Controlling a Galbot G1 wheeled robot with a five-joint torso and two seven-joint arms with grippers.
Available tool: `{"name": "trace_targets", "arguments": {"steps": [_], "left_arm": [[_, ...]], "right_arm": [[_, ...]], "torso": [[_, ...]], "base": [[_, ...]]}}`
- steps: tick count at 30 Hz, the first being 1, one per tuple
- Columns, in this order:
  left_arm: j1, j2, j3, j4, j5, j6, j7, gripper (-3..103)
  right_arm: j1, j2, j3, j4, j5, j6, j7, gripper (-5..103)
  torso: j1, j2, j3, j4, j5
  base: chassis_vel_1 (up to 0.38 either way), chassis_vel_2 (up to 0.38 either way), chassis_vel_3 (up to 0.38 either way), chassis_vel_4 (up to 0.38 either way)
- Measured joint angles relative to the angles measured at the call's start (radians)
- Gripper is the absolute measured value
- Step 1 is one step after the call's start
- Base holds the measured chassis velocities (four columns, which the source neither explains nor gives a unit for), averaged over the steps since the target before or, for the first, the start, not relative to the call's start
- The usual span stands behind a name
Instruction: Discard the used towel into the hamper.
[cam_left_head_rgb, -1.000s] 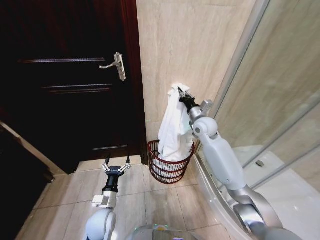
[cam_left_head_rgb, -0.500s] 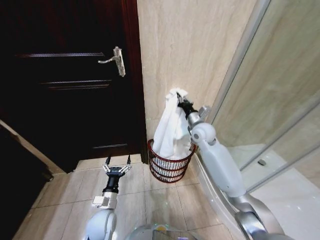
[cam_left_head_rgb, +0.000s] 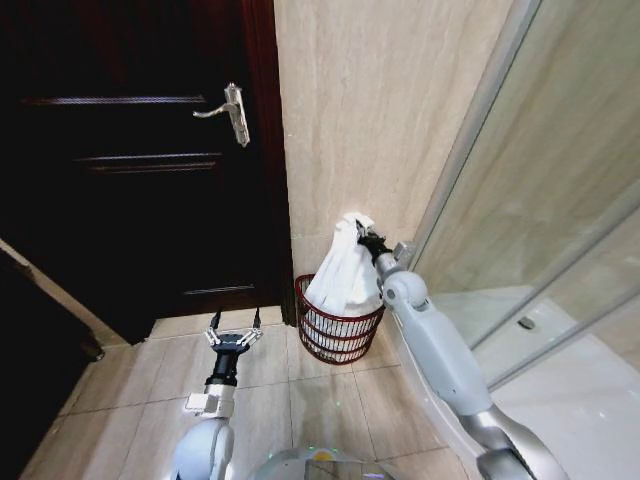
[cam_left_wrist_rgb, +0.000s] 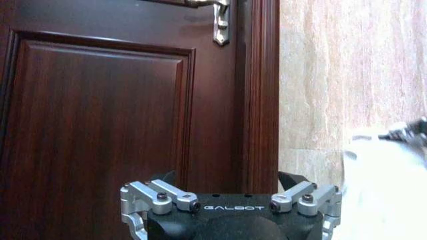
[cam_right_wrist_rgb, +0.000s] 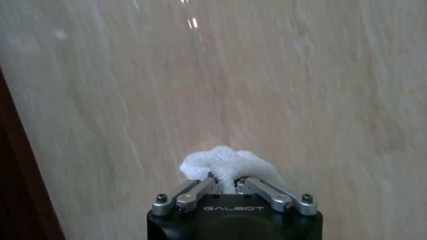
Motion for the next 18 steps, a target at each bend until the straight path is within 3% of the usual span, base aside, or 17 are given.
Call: {"name": "trace_targets", "arguments": {"steps": [2,3,8,15,18], "left_arm": [[0.007,0.000,-0.003,-0.012,-0.003,0.008,-0.002,100],[0.007,0.000,-0.003,-0.012,-0.003,0.008,-0.002,100],[0.026,0.000,-0.005,-0.058,-0.001,0.035,-0.014,100],[0.024,0.000,-0.009,-0.080,-0.024,0.055,-0.019,100],[0.024,0.000,-0.014,-0.081,-0.040,0.057,-0.020,100]], "right_arm": [[0.005,-0.033,-0.014,0.025,0.113,-0.112,0.072,7],[0.005,-0.033,-0.014,0.025,0.113,-0.112,0.072,7],[0.057,-0.094,-0.079,0.006,0.376,-0.230,0.249,7],[0.093,-0.121,-0.162,-0.049,0.549,-0.268,0.380,7],[0.103,-0.130,-0.206,-0.030,0.677,-0.277,0.509,7]], "torso": [[0.000,0.000,0.000,-0.0001,0.0000],[0.000,0.000,0.000,-0.0001,0.0000],[0.001,0.003,0.002,0.0003,-0.0002],[0.002,0.005,0.004,0.0000,-0.0001],[0.002,0.006,0.004,0.0002,-0.0002]], "base": [[0.000,0.000,0.000,0.000],[0.000,0.000,0.000,0.000],[0.000,0.000,0.000,0.000],[0.000,0.000,0.000,0.000],[0.000,0.000,0.000,0.000]]}}
